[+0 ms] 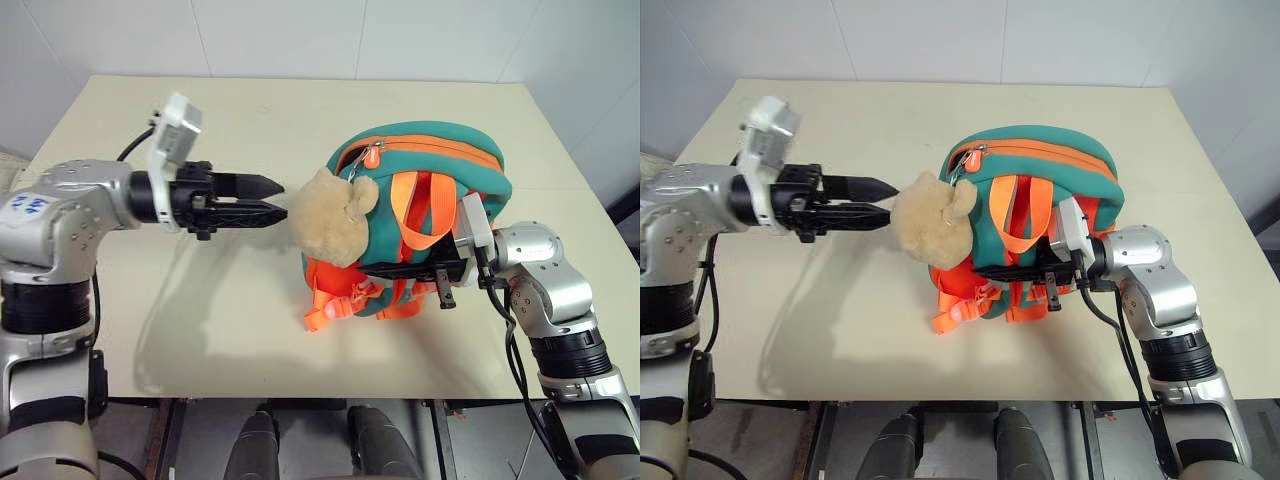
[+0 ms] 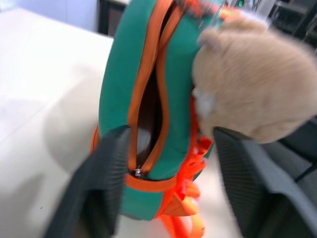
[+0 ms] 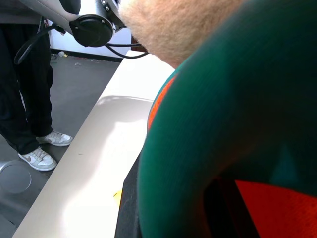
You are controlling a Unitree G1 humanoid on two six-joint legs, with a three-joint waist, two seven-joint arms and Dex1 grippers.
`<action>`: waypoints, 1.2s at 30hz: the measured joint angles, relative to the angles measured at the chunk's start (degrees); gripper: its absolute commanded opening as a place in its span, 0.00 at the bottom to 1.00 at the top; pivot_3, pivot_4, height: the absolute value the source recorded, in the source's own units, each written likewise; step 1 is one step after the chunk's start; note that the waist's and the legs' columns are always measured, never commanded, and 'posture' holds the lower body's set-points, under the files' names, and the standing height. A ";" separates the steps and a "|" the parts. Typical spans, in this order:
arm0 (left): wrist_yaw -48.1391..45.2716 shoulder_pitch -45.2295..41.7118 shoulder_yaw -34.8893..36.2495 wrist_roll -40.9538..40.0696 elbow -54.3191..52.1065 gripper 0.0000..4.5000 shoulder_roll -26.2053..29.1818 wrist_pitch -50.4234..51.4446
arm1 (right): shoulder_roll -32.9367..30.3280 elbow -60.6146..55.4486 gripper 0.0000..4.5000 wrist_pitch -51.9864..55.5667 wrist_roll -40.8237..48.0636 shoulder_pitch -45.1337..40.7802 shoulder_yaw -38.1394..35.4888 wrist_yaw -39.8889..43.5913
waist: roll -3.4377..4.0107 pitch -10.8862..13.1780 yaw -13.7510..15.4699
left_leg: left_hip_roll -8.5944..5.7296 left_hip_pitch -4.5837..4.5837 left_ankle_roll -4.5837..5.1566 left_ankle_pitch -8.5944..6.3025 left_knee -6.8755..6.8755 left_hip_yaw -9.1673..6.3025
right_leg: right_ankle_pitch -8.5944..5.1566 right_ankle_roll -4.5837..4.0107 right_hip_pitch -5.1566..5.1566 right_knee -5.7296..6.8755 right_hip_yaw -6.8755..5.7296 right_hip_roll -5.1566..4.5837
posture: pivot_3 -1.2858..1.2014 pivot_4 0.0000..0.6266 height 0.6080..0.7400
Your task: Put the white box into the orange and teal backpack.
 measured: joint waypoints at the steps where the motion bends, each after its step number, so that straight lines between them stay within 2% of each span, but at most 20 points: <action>1: 0.45 0.20 1.22 -1.05 -0.10 0.94 0.00 0.42 | 0.00 0.00 0.00 0.00 0.00 0.00 0.00 0.01 | 0.00 0.00 0.02 | 0.00 0.00 0.00 0.00 0.00 0.00 | 0.00 0.00 0.00 0.00 -0.01 0.00 | 0.52 0.24 1.00; 2: 0.67 0.67 2.82 -2.85 -0.35 0.99 0.00 0.69 | 0.00 0.00 0.00 0.01 0.02 0.00 -0.01 0.01 | 0.00 0.00 -0.01 | 0.00 0.00 0.00 0.00 0.01 0.00 | 0.00 0.00 0.00 0.00 0.00 0.00 | 0.52 0.24 1.00; 6: 2.16 1.61 7.15 -8.68 -3.26 0.99 -0.67 1.15 | 0.00 0.00 0.00 0.47 0.50 0.06 -0.15 -0.25 | 0.00 0.00 0.09 | 0.00 -0.01 0.00 0.00 0.01 0.00 | 0.00 0.00 0.00 -0.01 0.00 -0.01 | 0.52 0.24 1.00; 13: 4.49 2.48 6.53 -15.08 -6.88 0.99 -1.47 2.57 | 0.01 -0.98 0.00 1.69 1.31 0.98 -0.61 -1.44 | 0.00 0.00 0.04 | 0.00 0.00 -0.01 0.00 0.03 0.01 | 0.01 0.00 0.01 0.00 0.00 0.00 | 0.52 0.24 1.00; 22: 5.56 0.99 -6.73 -10.47 -6.54 0.99 -5.73 0.18 | 0.21 -1.14 0.00 1.77 1.22 1.08 -0.68 -1.96 | 0.00 0.00 0.05 | 0.00 -0.01 -0.01 0.00 0.04 0.01 | 0.01 -0.01 0.01 -0.05 0.01 0.00 | 0.52 0.24 1.00; 27: 5.63 -1.38 -10.47 -7.01 -5.55 0.99 -8.10 -2.47 | 0.26 -1.25 0.00 1.76 1.15 1.28 -0.73 -2.30 | 0.00 0.00 0.16 | -0.01 -0.01 -0.01 0.00 0.03 0.02 | 0.00 -0.01 0.02 -0.07 0.02 0.00 | 0.52 0.24 1.00; 28: 5.80 -2.03 -11.13 -6.19 -4.61 0.91 -8.77 -3.10 | 0.28 -1.29 0.00 1.76 1.14 1.33 -0.73 -2.52 | 0.00 0.00 0.21 | -0.01 -0.01 -0.01 0.00 0.05 0.02 | 0.01 -0.01 0.02 -0.06 0.01 0.00 | 0.52 0.24 1.00; 29: 6.01 -2.32 -11.39 -5.87 -3.97 0.87 -9.08 -3.36 | 0.34 -1.40 0.00 1.77 1.13 1.33 -0.73 -2.66 | 0.00 0.00 0.24 | -0.01 -0.01 -0.01 0.00 0.05 0.02 | 0.01 0.00 0.02 -0.06 0.01 0.00 | 0.52 0.24 1.00; 33: 5.71 -2.54 -11.66 -5.64 -3.62 0.62 -9.17 -3.25 | 0.34 -2.13 0.00 1.77 1.12 1.89 -0.73 -3.21 | 0.00 0.00 0.10 | 0.00 -0.01 -0.01 0.00 0.03 0.01 | 0.01 0.00 0.01 -0.06 0.02 0.01 | 0.52 0.24 1.00; 36: 5.60 -3.28 -11.67 -5.63 -3.61 0.49 -8.55 -2.54 | 0.33 -2.44 0.00 1.78 1.15 2.27 -0.82 -3.40 | 0.00 0.00 0.11 | -0.01 -0.02 -0.01 0.00 0.03 0.02 | 0.01 0.00 0.02 -0.07 0.02 0.00 | 0.52 0.24 1.00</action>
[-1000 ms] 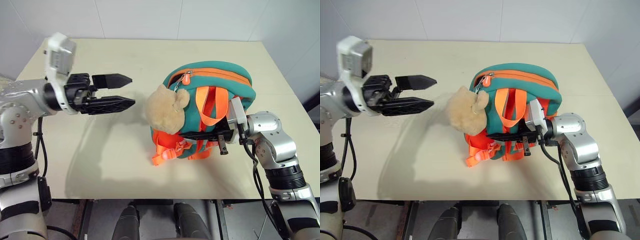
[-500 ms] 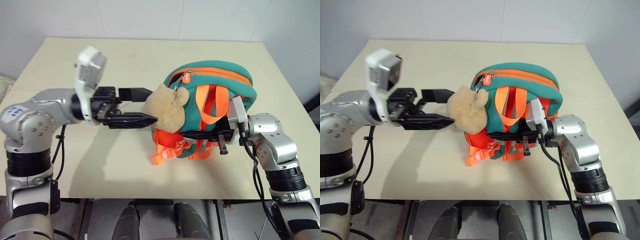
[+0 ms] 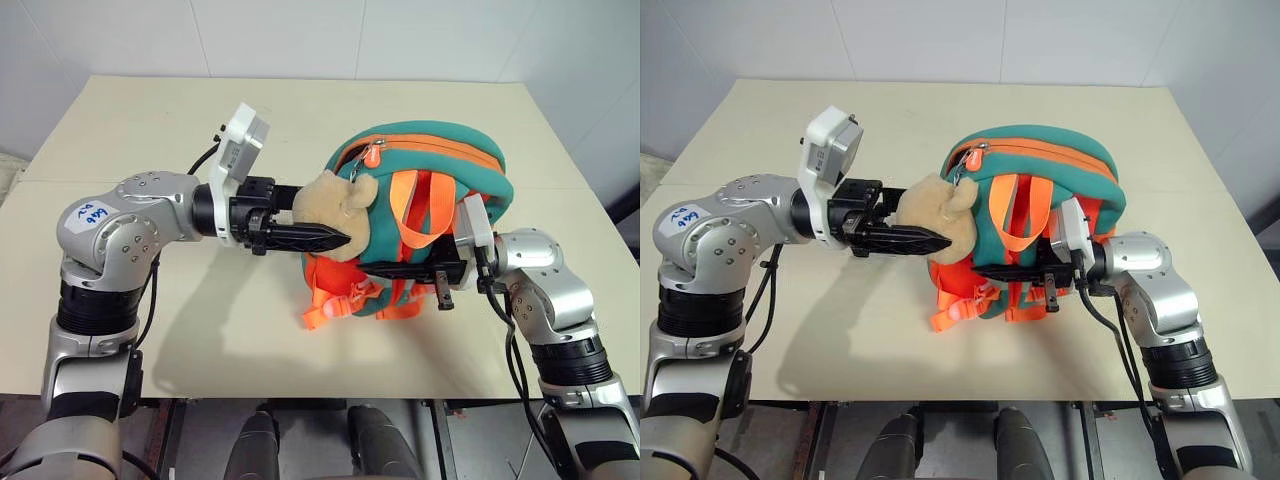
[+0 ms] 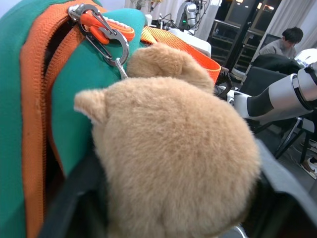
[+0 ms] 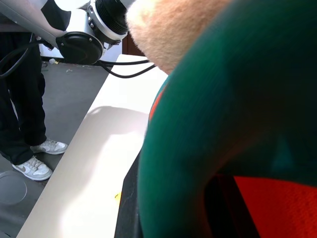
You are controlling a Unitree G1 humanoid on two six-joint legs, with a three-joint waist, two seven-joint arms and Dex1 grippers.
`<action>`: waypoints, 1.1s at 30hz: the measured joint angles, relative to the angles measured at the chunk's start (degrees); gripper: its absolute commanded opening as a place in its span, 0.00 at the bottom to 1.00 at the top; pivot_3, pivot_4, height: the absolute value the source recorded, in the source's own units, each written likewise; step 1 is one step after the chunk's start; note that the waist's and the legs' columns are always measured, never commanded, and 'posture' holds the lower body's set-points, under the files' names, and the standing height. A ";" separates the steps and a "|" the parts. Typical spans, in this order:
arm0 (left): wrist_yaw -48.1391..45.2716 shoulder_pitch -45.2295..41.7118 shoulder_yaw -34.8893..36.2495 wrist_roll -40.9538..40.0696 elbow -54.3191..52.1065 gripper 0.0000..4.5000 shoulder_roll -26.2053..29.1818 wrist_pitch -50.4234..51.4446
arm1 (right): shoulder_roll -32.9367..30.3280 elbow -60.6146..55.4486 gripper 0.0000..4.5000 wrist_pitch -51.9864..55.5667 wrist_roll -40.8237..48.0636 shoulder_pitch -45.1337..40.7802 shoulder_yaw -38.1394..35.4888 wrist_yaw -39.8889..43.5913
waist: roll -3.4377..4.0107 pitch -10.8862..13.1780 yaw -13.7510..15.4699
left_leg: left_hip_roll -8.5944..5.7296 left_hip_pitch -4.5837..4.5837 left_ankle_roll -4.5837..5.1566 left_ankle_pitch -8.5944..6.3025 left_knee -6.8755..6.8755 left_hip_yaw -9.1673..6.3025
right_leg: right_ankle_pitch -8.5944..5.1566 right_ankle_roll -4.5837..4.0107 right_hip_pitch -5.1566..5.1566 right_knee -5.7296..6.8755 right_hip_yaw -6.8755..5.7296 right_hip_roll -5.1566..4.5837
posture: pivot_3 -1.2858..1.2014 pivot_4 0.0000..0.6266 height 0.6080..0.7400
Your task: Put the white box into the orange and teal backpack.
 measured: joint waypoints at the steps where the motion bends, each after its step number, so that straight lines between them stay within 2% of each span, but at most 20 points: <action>1: -0.04 -0.61 0.00 0.03 0.02 0.48 0.53 0.36 | 0.00 -0.07 0.00 0.03 0.02 0.08 -0.06 -0.06 | 0.00 0.00 0.00 | 0.00 0.00 0.00 0.00 0.00 0.00 | 0.00 0.00 0.00 0.00 0.00 0.00 | 0.52 0.24 1.00; 9: -5.65 -5.79 -0.67 2.75 4.36 0.48 8.52 0.96 | 0.00 -0.31 0.00 0.19 0.09 0.48 -0.12 -0.20 | 0.00 0.00 -0.08 | 0.00 0.01 0.00 0.00 -0.04 0.01 | -0.01 -0.01 -0.02 -0.02 0.00 0.01 | 0.52 0.24 1.00; 17: -12.60 -7.42 -2.31 5.48 9.51 0.48 13.60 0.85 | 0.00 -1.76 0.00 0.29 0.21 1.74 -0.20 -0.75 | 0.00 0.00 -0.22 | 0.01 0.00 0.00 0.00 -0.13 0.00 | -0.05 -0.05 -0.07 0.00 -0.01 0.02 | 0.52 0.24 1.00; 33: -27.13 -7.79 -12.22 16.44 23.29 0.48 14.92 -4.97 | 0.00 -2.13 0.00 0.38 0.35 2.09 -0.24 -0.98 | 0.00 0.00 -0.11 | 0.01 -0.02 0.00 0.00 -0.15 0.01 | -0.08 -0.08 -0.10 0.04 -0.02 0.02 | 0.52 0.24 1.00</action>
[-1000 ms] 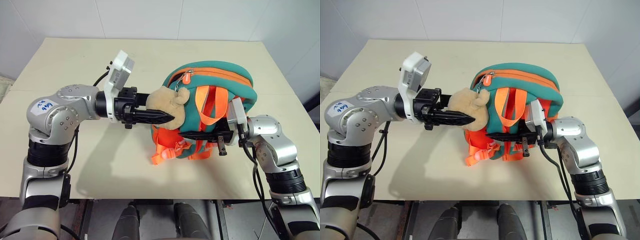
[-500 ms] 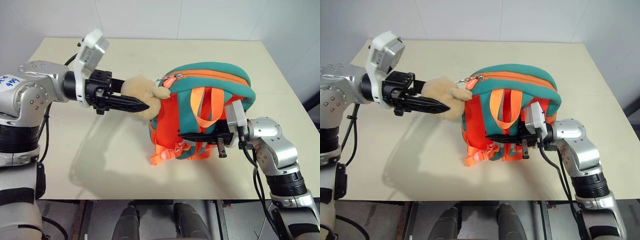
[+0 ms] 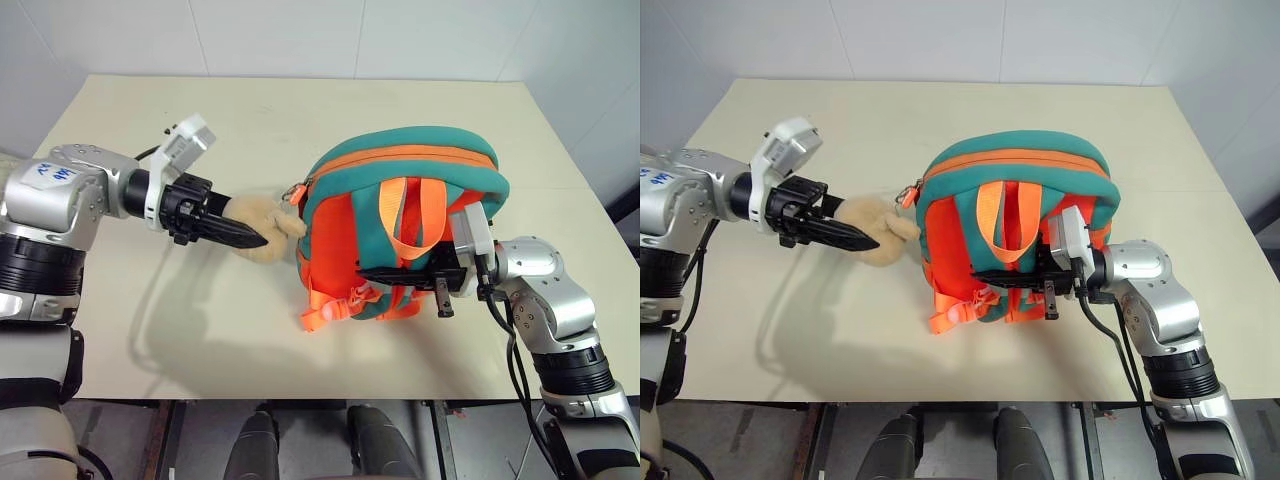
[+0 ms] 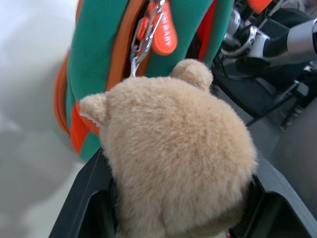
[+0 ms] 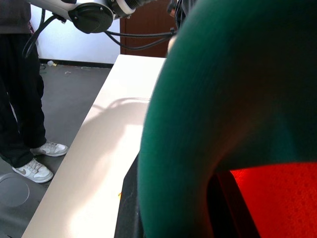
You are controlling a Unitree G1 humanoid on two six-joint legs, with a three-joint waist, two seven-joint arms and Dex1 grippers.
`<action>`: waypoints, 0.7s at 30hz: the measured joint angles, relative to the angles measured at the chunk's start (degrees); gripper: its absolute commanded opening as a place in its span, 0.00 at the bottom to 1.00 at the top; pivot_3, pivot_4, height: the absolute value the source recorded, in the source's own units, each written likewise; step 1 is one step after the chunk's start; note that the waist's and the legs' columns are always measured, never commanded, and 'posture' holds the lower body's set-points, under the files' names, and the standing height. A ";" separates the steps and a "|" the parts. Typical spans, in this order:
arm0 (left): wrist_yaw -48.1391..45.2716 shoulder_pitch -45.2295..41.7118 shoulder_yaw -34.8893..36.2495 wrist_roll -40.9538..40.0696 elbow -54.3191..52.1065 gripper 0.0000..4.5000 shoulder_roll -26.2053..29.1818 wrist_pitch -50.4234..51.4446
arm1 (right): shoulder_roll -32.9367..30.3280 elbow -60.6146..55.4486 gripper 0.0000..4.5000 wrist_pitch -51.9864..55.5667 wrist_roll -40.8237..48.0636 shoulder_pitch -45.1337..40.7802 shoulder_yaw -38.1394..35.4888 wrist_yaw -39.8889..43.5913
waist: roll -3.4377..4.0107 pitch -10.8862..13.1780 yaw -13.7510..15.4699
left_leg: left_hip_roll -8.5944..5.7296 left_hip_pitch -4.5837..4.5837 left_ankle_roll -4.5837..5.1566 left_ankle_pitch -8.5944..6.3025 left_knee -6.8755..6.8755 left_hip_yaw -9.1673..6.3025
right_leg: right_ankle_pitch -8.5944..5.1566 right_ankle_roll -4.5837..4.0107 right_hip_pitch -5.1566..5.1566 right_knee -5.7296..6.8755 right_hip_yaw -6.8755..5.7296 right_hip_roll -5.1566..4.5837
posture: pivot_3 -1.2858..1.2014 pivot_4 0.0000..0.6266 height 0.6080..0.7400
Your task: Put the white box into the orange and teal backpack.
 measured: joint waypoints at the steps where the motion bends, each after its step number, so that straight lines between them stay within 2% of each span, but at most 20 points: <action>1: -0.02 0.00 -0.77 0.63 0.83 0.48 -0.28 -0.34 | 0.00 -0.01 0.00 0.00 0.00 0.00 0.00 0.00 | 0.00 0.00 0.00 | 0.00 0.01 0.00 0.00 0.00 0.00 | 0.00 0.00 0.01 0.00 0.00 0.00 | 0.52 0.24 1.00; 8: -0.08 0.08 -7.23 4.54 3.86 0.48 -1.77 -2.68 | 0.00 -0.08 0.00 0.04 0.00 0.01 0.00 0.06 | 0.00 0.00 -0.08 | 0.01 0.00 0.00 0.00 0.00 -0.01 | 0.00 0.00 -0.02 0.04 0.00 0.01 | 0.52 0.24 1.00; 14: -0.09 0.79 -14.14 10.01 9.42 0.48 -3.59 -8.96 | -0.01 -0.27 0.00 0.09 0.00 0.25 0.00 0.14 | 0.00 0.00 0.09 | 0.01 -0.01 0.00 0.00 0.04 0.00 | 0.00 0.00 0.00 0.04 0.00 0.00 | 0.52 0.24 1.00; 21: -0.09 1.10 -16.34 13.88 12.15 0.48 -6.41 -14.12 | -0.01 -0.29 0.00 0.16 -0.02 0.24 0.00 0.20 | 0.00 0.00 0.01 | 0.01 0.00 0.00 0.00 0.04 0.00 | 0.00 0.00 0.01 0.06 0.00 0.00 | 0.52 0.24 1.00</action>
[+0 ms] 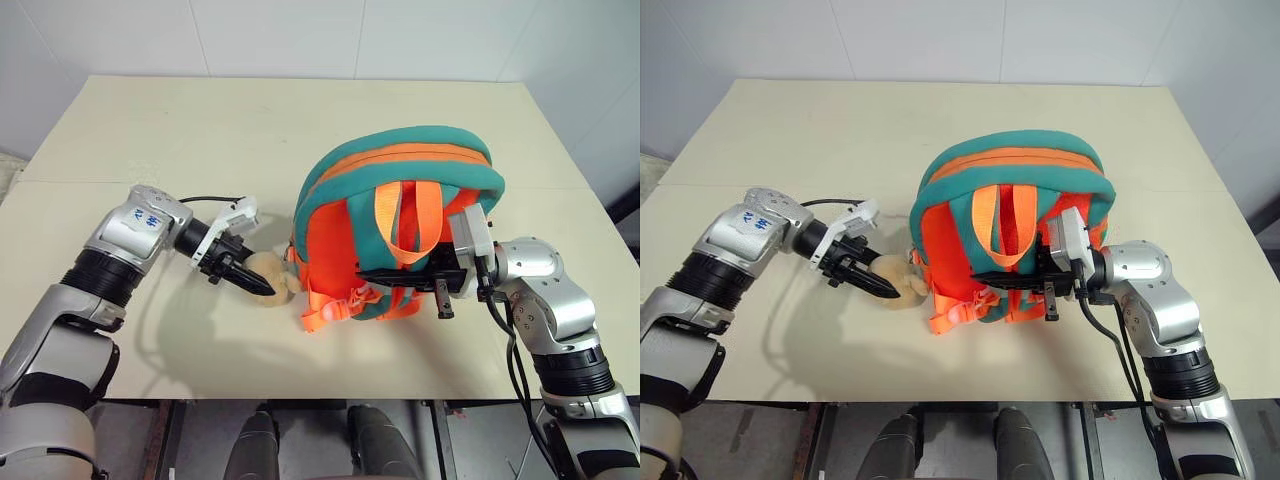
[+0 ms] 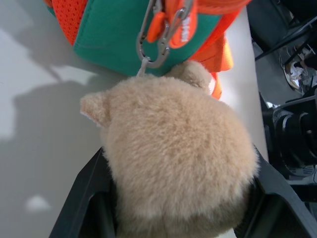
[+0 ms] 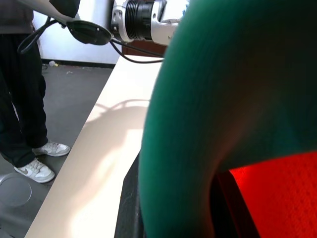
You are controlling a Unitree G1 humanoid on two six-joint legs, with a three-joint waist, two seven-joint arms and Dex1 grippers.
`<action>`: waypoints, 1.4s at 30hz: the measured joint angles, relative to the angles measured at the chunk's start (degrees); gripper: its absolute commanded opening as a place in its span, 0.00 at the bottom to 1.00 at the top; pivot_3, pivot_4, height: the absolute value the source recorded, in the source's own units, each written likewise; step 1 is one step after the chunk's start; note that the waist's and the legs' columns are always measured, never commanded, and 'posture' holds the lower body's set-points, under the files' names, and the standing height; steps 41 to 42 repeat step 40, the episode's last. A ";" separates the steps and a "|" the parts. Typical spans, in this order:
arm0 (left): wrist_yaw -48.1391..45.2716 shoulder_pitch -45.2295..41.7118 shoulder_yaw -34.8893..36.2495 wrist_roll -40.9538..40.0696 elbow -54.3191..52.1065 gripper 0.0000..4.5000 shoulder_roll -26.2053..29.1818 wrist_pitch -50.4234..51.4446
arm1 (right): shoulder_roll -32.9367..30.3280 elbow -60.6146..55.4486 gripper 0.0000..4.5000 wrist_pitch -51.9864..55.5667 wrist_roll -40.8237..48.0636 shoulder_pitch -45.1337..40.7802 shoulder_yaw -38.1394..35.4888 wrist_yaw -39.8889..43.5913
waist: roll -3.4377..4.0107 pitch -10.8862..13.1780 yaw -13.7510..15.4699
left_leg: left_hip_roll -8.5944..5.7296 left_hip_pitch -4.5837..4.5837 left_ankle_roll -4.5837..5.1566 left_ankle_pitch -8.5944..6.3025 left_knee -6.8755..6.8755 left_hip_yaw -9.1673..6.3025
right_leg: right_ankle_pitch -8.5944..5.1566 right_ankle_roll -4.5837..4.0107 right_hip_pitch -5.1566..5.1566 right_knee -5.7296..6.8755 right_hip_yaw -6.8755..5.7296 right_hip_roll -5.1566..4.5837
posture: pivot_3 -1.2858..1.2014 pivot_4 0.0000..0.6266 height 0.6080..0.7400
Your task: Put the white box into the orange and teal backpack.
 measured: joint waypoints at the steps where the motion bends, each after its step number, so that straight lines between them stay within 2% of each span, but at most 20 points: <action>1: 0.00 0.01 0.04 0.01 0.04 0.48 -0.23 0.01 | 0.00 0.00 0.00 0.01 0.00 -0.01 0.00 0.00 | 0.00 0.00 0.04 | 0.00 0.00 0.00 0.00 0.00 0.00 | 0.00 0.00 0.00 0.01 0.00 0.00 | 0.52 0.24 1.00; 5: 0.13 0.66 3.78 -0.27 0.51 0.48 -2.37 -1.62 | -0.58 -0.30 0.00 1.20 0.00 0.00 0.04 -0.08 | 0.00 0.00 0.17 | -0.01 -0.02 0.00 0.00 0.02 -0.01 | 0.00 0.00 0.01 0.00 -0.01 -0.01 | 0.52 0.24 1.00; 6: 0.14 1.32 6.19 -1.07 0.50 0.56 -3.26 -2.40 | -1.91 -0.88 0.00 2.71 0.21 0.07 0.11 -0.05 | 0.00 0.00 0.20 | -0.01 -0.05 0.00 0.00 0.03 -0.01 | 0.00 0.00 -0.01 -0.01 -0.01 -0.02 | 0.52 0.24 1.00; 9: 0.12 2.77 10.92 -2.68 -0.78 0.79 -2.95 -2.19 | -4.98 -2.92 0.24 6.51 1.33 0.20 -0.02 0.05 | 0.00 0.00 -0.08 | 0.00 -0.03 0.01 -0.01 -0.01 -0.01 | -0.01 -0.01 -0.04 0.00 -0.01 -0.01 | 0.52 0.24 1.00; 12: 0.13 5.40 14.10 -4.33 -4.67 0.99 -1.14 -0.08 | -5.23 -3.13 0.45 9.02 3.22 0.23 -0.67 0.04 | 0.00 0.00 -0.14 | 0.02 -0.03 0.01 -0.01 -0.03 -0.01 | -0.02 -0.02 -0.05 0.05 -0.01 0.00 | 0.52 0.24 1.00; 19: 2.30 11.95 22.88 -9.57 -15.75 1.00 2.17 6.17 | -6.99 -3.37 0.98 11.44 6.25 -0.40 -3.63 0.48 | 0.00 0.00 0.20 | 0.01 -0.03 0.01 -0.01 0.06 -0.02 | -0.02 -0.01 -0.01 0.06 -0.02 -0.02 | 0.52 0.24 1.00; 28: 6.61 22.46 32.33 -12.77 -22.42 1.00 6.63 9.42 | -17.66 -3.50 0.99 15.03 7.41 4.79 -12.64 0.84 | 0.00 0.00 0.42 | 0.00 -0.03 0.03 -0.02 0.05 0.00 | -0.03 -0.04 -0.01 0.01 -0.02 -0.04 | 0.52 0.24 1.00; 34: 8.32 27.79 40.12 -12.90 -21.85 1.00 7.76 3.35 | -28.62 1.71 0.99 12.54 2.17 12.33 -20.91 3.50 | 0.01 0.01 0.55 | -0.01 -0.02 0.07 -0.05 0.04 0.12 | -0.05 -0.08 0.00 -0.13 0.01 -0.09 | 0.52 0.24 1.00; 37: 9.75 28.84 42.94 -13.06 -21.46 1.00 7.28 0.52 | -30.15 5.54 0.99 10.29 0.27 14.35 -23.65 4.68 | 0.01 0.01 0.57 | -0.01 -0.02 0.07 -0.05 0.06 0.13 | -0.04 -0.07 0.01 -0.13 0.02 -0.09 | 0.52 0.24 1.00; 40: 10.10 30.81 48.30 -15.03 -21.27 1.00 4.75 -5.22 | -29.71 11.52 0.99 8.03 -0.46 12.29 -24.64 3.73 | 0.02 0.00 0.02 | -0.01 0.04 0.07 -0.04 0.07 0.28 | -0.02 -0.08 0.01 -0.12 0.15 -0.11 | 0.52 0.24 1.00; 42: 10.10 30.81 48.30 -15.03 -21.27 1.00 4.75 -5.22 | -29.71 11.52 0.99 8.03 -0.46 12.29 -24.64 3.73 | 0.02 0.00 0.02 | -0.01 0.04 0.07 -0.04 0.07 0.28 | -0.02 -0.08 0.01 -0.12 0.15 -0.11 | 0.52 0.24 1.00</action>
